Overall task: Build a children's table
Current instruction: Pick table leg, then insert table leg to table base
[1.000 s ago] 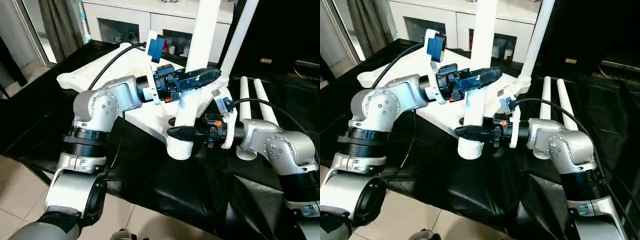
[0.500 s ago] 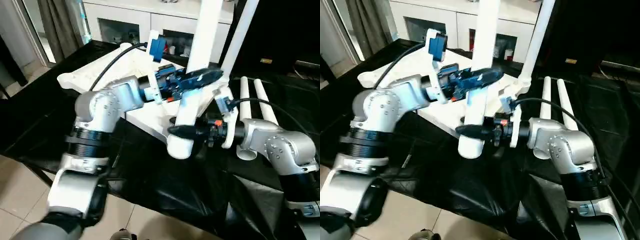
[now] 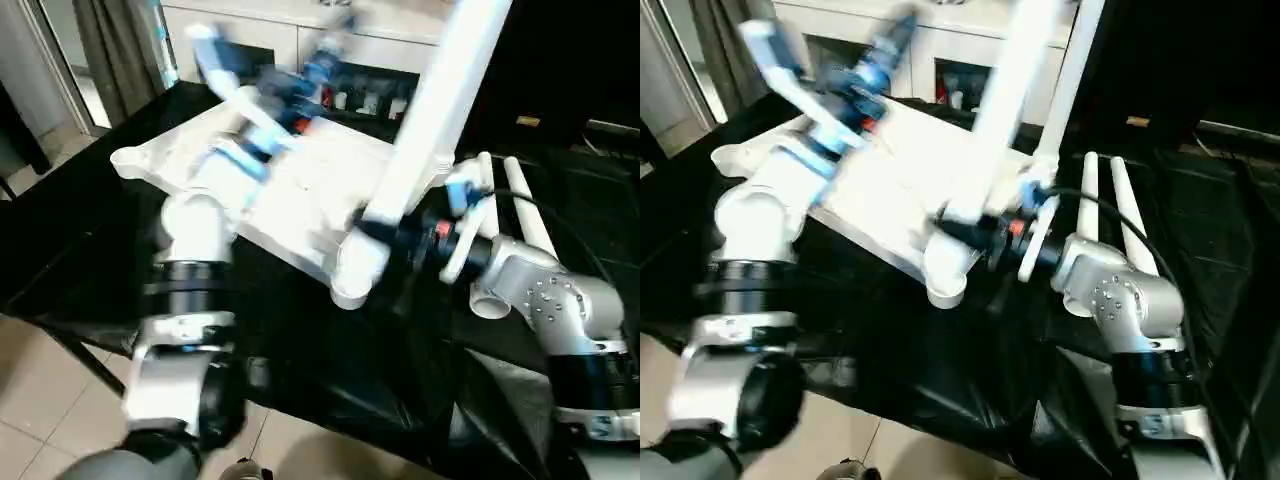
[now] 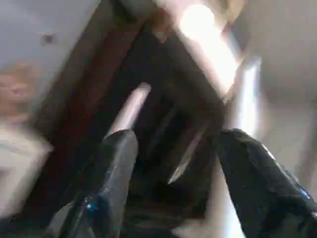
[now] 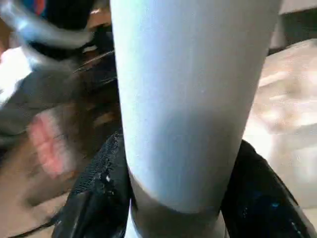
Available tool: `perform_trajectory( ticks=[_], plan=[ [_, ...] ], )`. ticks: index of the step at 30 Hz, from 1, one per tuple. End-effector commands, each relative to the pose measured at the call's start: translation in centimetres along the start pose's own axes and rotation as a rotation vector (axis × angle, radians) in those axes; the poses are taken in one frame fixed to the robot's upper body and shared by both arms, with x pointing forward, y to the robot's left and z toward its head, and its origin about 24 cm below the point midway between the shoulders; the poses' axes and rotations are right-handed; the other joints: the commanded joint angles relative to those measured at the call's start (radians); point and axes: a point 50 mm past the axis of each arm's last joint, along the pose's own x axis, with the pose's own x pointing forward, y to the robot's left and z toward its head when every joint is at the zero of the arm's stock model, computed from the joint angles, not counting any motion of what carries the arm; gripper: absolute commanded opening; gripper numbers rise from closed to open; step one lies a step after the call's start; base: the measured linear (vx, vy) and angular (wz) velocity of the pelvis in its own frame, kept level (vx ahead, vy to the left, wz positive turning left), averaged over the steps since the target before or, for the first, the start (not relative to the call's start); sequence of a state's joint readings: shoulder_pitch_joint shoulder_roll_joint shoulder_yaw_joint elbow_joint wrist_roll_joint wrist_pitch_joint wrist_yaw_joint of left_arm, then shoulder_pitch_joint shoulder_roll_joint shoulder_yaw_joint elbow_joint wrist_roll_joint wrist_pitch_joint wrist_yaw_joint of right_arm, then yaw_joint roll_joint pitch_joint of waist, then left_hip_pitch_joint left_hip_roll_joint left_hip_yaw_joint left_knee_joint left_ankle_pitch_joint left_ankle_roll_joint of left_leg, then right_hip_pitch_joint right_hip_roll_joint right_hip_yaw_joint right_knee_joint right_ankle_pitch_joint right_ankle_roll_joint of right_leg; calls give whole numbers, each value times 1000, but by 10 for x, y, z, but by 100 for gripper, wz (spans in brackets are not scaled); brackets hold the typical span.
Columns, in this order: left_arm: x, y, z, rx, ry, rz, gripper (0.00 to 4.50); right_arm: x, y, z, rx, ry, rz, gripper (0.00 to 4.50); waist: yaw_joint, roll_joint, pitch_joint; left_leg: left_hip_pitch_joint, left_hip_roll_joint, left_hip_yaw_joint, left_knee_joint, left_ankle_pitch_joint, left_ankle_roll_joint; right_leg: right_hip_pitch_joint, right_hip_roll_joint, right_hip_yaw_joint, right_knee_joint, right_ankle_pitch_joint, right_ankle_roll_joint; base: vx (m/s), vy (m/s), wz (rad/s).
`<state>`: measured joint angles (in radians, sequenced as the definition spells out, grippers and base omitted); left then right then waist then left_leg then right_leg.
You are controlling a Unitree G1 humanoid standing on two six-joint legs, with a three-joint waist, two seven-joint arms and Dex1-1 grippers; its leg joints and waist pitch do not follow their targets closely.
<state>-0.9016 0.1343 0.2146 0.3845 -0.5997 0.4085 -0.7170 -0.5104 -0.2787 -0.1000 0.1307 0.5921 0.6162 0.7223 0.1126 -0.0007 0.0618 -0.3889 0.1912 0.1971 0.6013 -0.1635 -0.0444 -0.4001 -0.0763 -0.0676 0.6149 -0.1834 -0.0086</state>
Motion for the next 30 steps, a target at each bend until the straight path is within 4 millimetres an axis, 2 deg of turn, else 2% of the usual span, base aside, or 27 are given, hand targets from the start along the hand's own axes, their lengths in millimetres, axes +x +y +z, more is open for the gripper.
perform_trajectory(
  ticks=[1, 2, 3, 5, 8, 11, 12, 16, 19, 20, 21, 27, 30],
  plan=[
    [-7, 4, -37, 226, 348, -34, 296, -7, -15, 4, -103, -13, -157, 193, -3, -4, -82, 31, 38, -24, -66, -127, 4, 44, -64, 44, -73, -203, -122, 0, 0, 0],
    [-7, 4, -37, 226, 348, -34, 296, -7, -15, 4, -103, -13, -157, 193, -7, -4, -81, 30, 36, -22, -66, -126, -10, 43, -63, 46, -71, -200, -112, 0, 0, 0],
    [-14, 8, -47, 315, 476, -67, 296, -8, -18, 1, -137, 6, -199, 193, -5, -9, -82, 30, 37, -22, -67, -125, -13, 46, -65, 46, -71, -196, -115, 0, 0, 0],
    [-25, 14, -59, 428, 631, -108, 296, -10, -21, -3, -179, 29, -236, 193, -7, -5, -83, 28, 36, -21, -66, -115, -22, 47, -65, 48, -64, -158, -132, 0, 0, 0],
    [-51, 28, -77, 591, 946, -218, 296, -12, -22, -11, -190, 49, -260, 193, -9, -10, -84, 23, 33, -21, -66, -105, 1, 51, -67, 49, -62, -113, -140, 0, 0, 0],
    [-62, 34, -81, 634, 1075, -283, 296, -13, -23, -13, -206, 60, -272, 193, -17, -7, -86, 23, 35, -20, -66, -105, -5, 52, -70, 49, -55, -90, -166, 0, 0, 0],
    [-64, 39, -82, 651, 1122, -298, 296, -13, -24, -13, -213, 58, -278, 193, -19, -6, -83, 22, 34, -19, -66, -115, -3, 50, -70, 48, -60, -96, -182, 0, 0, 0],
    [-67, 44, -88, 670, 1210, -335, 296, -14, -26, -13, -228, 62, -288, 193, -22, -1, -82, 27, 37, -19, -66, -153, -6, 50, -73, 49, -61, -108, -208, 0, 0, 0],
    [-66, 49, -96, 740, 1259, -333, 296, -14, -26, -13, -241, 63, -289, 193, -19, -4, -83, 27, 35, -19, -65, -164, 0, 54, -74, 49, -63, -115, -213, 0, 0, 0],
    [-66, 49, -97, 742, 1259, -331, 296, -14, -26, -13, -241, 62, -289, 193, -21, 4, -83, 25, 35, -19, -64, -166, -2, 53, -72, 49, -64, -105, -216, 0, 0, 0],
    [-65, 49, -99, 755, 1258, -330, 296, -14, -25, -12, -242, 63, -290, 193, -20, 1, -83, 25, 35, -20, -64, -166, -1, 55, -73, 49, -62, -99, -221, 0, 0, 0],
    [-65, 53, -117, 841, 1292, -272, 296, -18, -23, -15, -250, 75, -291, 193, -22, 6, -86, 26, 35, -21, -60, -163, 19, 58, -72, 48, -62, -66, -238, 0, 0, 0],
    [-67, 54, -121, 837, 1310, -270, 296, -19, -23, -15, -250, 78, -292, 193, -21, 3, -87, 26, 36, -22, -60, -160, 23, 59, -72, 48, -62, -59, -242, 0, 0, 0]
  ],
)
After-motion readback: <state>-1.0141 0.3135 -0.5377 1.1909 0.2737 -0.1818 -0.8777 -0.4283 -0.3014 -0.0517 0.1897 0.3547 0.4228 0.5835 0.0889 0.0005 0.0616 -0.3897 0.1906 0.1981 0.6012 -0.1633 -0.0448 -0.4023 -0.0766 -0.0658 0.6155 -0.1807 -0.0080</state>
